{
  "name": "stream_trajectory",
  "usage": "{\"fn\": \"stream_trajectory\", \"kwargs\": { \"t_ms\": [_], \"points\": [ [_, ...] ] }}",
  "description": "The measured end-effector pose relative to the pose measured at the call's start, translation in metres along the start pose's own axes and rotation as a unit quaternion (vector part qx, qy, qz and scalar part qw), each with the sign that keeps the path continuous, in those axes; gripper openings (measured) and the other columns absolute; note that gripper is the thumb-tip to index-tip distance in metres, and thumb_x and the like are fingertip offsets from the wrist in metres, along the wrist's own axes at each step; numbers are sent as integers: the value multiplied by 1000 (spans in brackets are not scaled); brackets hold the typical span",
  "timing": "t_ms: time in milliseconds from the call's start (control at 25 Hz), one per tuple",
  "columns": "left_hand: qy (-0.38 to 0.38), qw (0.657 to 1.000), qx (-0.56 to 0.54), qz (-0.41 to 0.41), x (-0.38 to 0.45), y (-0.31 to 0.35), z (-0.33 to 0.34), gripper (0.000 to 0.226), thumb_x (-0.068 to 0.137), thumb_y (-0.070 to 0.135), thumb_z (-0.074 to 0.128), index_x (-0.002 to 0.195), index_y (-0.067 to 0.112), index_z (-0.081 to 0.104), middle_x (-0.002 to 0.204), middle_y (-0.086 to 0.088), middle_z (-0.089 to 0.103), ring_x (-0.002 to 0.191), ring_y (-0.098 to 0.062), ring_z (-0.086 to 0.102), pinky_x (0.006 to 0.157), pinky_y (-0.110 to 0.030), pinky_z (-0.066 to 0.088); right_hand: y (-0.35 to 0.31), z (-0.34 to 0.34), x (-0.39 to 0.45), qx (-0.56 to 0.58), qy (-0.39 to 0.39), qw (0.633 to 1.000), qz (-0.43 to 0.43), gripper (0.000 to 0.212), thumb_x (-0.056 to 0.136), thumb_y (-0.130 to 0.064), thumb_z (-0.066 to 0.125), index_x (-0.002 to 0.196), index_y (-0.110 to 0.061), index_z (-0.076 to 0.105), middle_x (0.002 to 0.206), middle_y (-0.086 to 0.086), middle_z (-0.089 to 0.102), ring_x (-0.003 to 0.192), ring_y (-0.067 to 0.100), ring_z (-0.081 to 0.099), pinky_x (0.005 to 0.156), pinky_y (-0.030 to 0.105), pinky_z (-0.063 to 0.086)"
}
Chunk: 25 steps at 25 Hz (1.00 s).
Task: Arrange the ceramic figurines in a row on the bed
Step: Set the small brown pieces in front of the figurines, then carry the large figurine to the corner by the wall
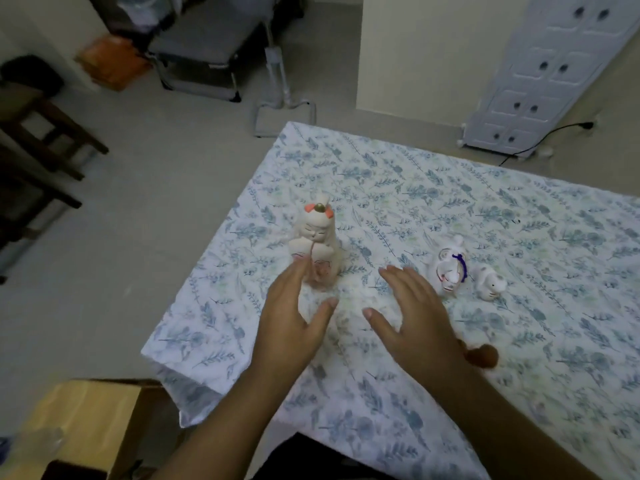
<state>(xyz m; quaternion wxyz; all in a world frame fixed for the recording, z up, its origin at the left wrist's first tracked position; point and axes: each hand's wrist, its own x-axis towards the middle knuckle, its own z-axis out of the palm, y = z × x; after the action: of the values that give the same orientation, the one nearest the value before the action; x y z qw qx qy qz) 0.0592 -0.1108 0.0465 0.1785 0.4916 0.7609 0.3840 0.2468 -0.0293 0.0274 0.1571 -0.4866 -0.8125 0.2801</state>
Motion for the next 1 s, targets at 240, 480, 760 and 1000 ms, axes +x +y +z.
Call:
{"fn": "stream_trajectory", "kwargs": {
  "t_ms": [240, 480, 760, 1000],
  "points": [
    [-87, 992, -65, -68, 74, -53, -24, 84, 83, 49, 75, 153, 27, 33, 151, 13, 40, 137, 1, 35, 110, -24, 29, -71, 34, 84, 190, -96, 976, 41, 78, 84, -4, 77, 142, -34, 35, 123, -27, 55, 107, -22, 56, 82, 1, 45],
    [-129, 973, -181, -62, 83, -56, -24, 58, 87, 29, 77, 138, 40, 51, 118, 34, 61, 111, 19, 54, 88, -9, 49, -74, 42, 85, 260, -27, 960, 102, 64, 76, -9, 84, 124, -38, 54, 106, -23, 67, 97, -10, 65, 72, 7, 53],
    [-161, 951, -263, 12, 87, 26, -32, 57, 90, 24, 73, 141, 34, 49, 122, 25, 64, 117, 9, 57, 89, -27, 57, -74, -37, 46, 288, 100, 951, 50, 72, 79, -19, 84, 138, -43, 50, 127, -19, 64, 121, 1, 59, 97, 17, 49],
    [-293, 903, -301, 90, 78, 142, 40, 52, 87, 38, 67, 137, 28, 57, 127, 18, 65, 120, 6, 57, 97, -26, 53, -6, -135, -18, 279, 206, 935, 69, 78, 82, -6, 79, 138, -46, 41, 131, -30, 61, 120, 0, 62, 96, 18, 52]
  ]
}}
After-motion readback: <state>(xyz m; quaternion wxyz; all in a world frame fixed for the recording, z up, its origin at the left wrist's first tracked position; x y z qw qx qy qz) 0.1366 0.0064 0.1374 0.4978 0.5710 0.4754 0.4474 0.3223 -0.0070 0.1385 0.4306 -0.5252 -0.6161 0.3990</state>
